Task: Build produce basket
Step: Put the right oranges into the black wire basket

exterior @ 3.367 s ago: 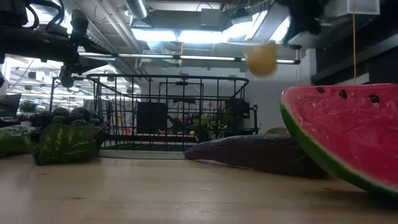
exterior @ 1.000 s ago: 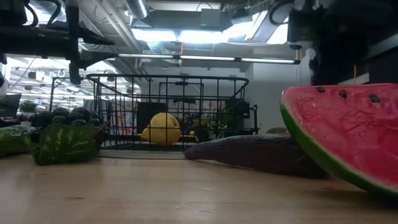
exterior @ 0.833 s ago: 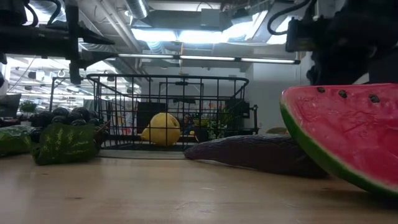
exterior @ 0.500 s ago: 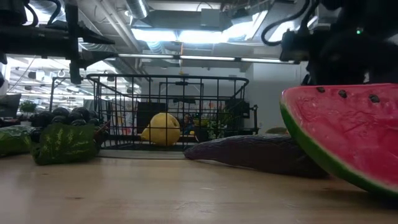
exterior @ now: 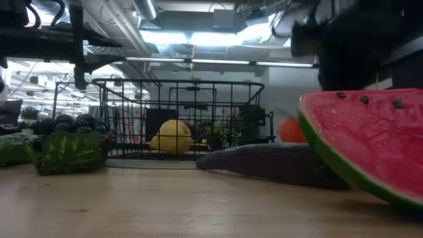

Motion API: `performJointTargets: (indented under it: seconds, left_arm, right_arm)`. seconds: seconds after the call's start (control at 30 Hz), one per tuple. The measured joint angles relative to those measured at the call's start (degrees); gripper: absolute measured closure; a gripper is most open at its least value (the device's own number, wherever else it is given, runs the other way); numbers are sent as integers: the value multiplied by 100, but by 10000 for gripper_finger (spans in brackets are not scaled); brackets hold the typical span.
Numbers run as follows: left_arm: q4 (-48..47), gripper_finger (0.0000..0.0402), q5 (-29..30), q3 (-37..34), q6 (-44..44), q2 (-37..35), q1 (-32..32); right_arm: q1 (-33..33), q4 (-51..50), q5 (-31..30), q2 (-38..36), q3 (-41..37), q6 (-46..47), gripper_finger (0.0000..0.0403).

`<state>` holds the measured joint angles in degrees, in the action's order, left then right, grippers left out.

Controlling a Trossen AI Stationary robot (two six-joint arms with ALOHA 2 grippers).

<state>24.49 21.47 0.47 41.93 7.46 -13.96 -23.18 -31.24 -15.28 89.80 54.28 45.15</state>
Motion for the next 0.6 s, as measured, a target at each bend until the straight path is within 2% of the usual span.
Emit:
performJointTargets:
  seconds: [0.1,0.2,0.3,0.37,0.53,0.6]
  left_arm:
    - [0,269,0,0,2,2,-2]
    - [-2,269,0,0,2,1,-1]
    - [-5,269,0,0,0,1,-1]
    - [-7,269,0,0,0,0,-2]
    - [-9,269,0,0,-2,2,-2]
    - [-7,269,0,0,-2,0,-2]
  right_arm:
    - [2,-830,22,-39,706,-273,398]
    - [1,-1369,469,-58,1571,-1310,400]
    - [-23,-1445,433,-59,2281,-2177,400]
    - [-23,-1389,-41,-60,2703,-2728,401]
    - [145,-578,-2174,-63,3241,-3522,401]
    - [260,-88,-2721,-65,3294,-3853,401]
